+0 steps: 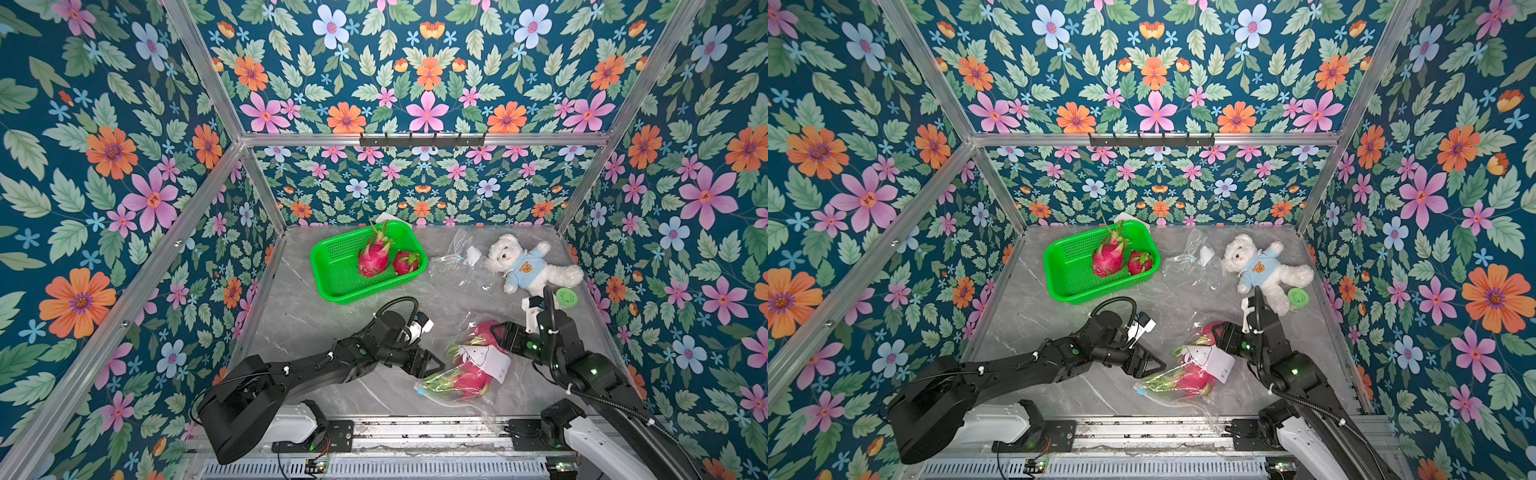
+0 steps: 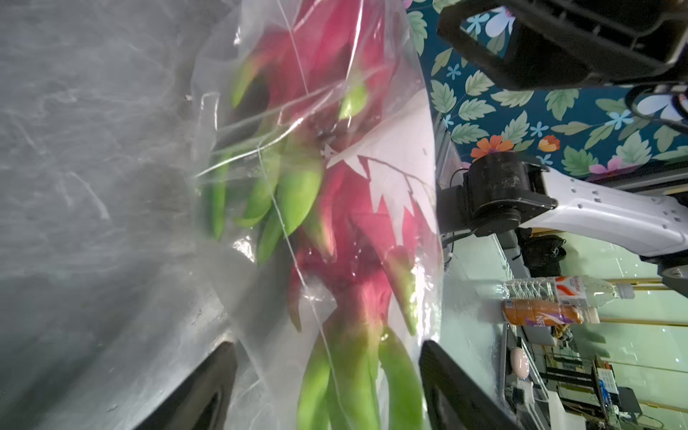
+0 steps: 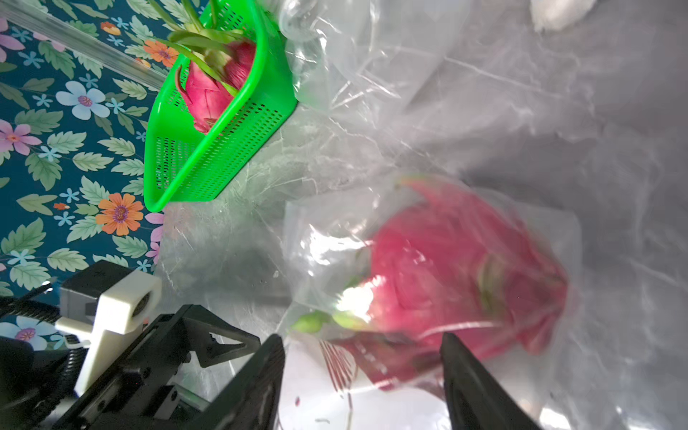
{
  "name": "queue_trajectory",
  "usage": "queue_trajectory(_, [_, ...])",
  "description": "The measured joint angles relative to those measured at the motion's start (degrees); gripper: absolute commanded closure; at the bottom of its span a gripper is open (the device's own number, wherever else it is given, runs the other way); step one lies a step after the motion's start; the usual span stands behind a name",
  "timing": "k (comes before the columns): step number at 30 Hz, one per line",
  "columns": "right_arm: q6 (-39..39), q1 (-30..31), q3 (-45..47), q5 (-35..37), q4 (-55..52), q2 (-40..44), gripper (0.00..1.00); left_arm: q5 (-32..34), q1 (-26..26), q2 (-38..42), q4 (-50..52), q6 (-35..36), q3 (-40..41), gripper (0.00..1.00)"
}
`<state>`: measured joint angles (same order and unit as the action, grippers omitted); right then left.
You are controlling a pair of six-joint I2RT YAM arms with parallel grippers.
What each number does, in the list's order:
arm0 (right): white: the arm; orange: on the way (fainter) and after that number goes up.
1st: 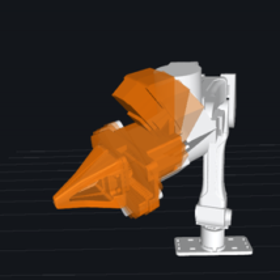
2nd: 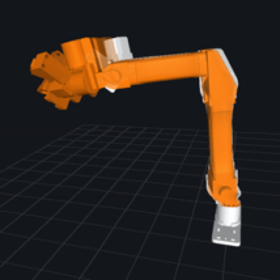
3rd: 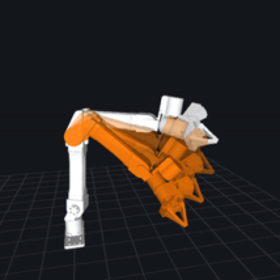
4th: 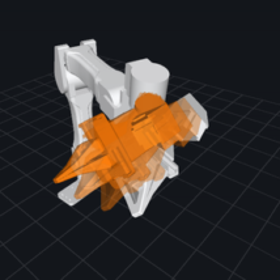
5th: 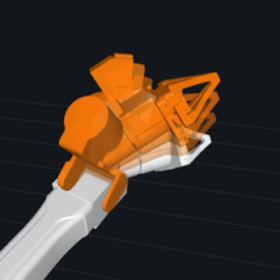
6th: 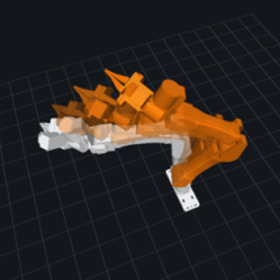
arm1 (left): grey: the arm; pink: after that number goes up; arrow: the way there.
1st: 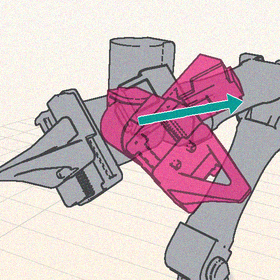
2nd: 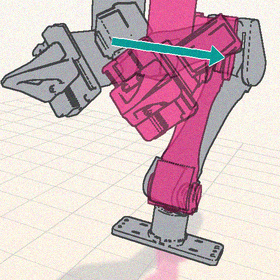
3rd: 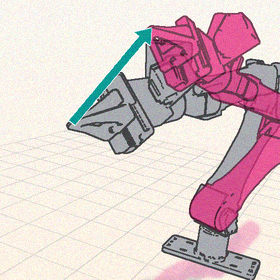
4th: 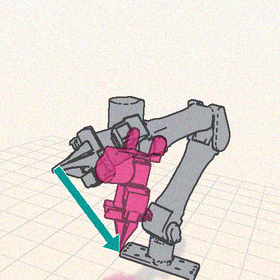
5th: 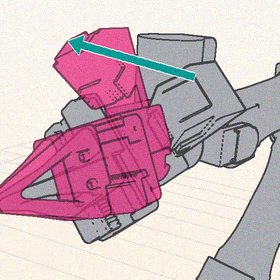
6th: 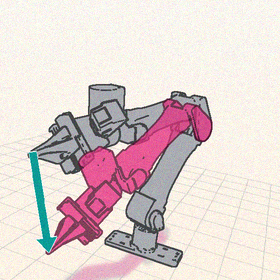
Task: Open the zip-top bag and take out the dragon fruit
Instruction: Pick up the zipper food storage bag at the center of the board.
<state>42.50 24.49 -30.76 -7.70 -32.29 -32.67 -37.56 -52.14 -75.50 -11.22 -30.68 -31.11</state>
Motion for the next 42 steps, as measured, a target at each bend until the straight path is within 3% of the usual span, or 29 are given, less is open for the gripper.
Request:
queue_trajectory(2, [2.4, 0.0, 3.0, 0.0, -0.5, 2.1, 0.32, -0.2, -0.6, -1.4, -0.2, -0.6, -0.4, 0.59])
queue_trajectory(4, [4.7, 0.1, 6.5, -0.7, 0.2, 2.3, 0.32, -1.0, -0.8, -3.2, -1.1, -0.8, -1.2, 0.87])
queue_trajectory(6, [6.5, 0.1, 9.1, -1.6, 2.6, 0.6, 0.31, -1.8, -0.8, -5.1, -2.6, -1.1, -2.3, 0.98])
queue_trajectory(9, [8.1, 0.1, 11.3, -2.4, 8.8, -4.4, 0.31, -1.9, -0.8, -7.5, -3.7, -1.7, -4.8, 1.00])
queue_trajectory(14, [7.6, 0.1, 8.8, -2.3, 22.1, -19.8, 0.31, 0.7, -0.2, -9.2, -4.8, -0.6, -8.1, 1.00])
queue_trajectory(19, [2.8, -0.2, -2.9, -2.5, 29.8, -37.1, 0.30, 4.7, 3.9, -8.7, -4.6, 1.1, -9.7, 1.00])
queue_trajectory(22, [-0.2, -1.3, -9.9, -3.3, 31.6, -43.2, 0.30, 6.3, 7.7, -8.1, -4.9, 1.6, -10.7, 1.00])
queue_trajectory(27, [-6.6, -2.0, -17.1, -4.4, 29.1, -43.7, 0.30, 7.7, 12.7, -9.0, -5.1, 2.2, -14.1, 1.00])
queue_trajectory(32, [-15.5, 0.1, -22.8, -5.3, 21.6, -37.8, 0.33, 6.5, 14.3, -12.3, -5.2, 2.3, -19.5, 0.99])
queue_trajectory(37, [-22.9, 6.0, -22.1, -5.7, 16.1, -31.2, 0.37, 4.4, 15.1, -15.8, -5.0, 1.6, -22.8, 0.97])
queue_trajectory(42, [-28.7, 15.0, -19.8, -5.0, 15.5, -30.6, 0.39, 1.4, 15.6, -18.4, -5.2, -1.5, -24.1, 0.96])
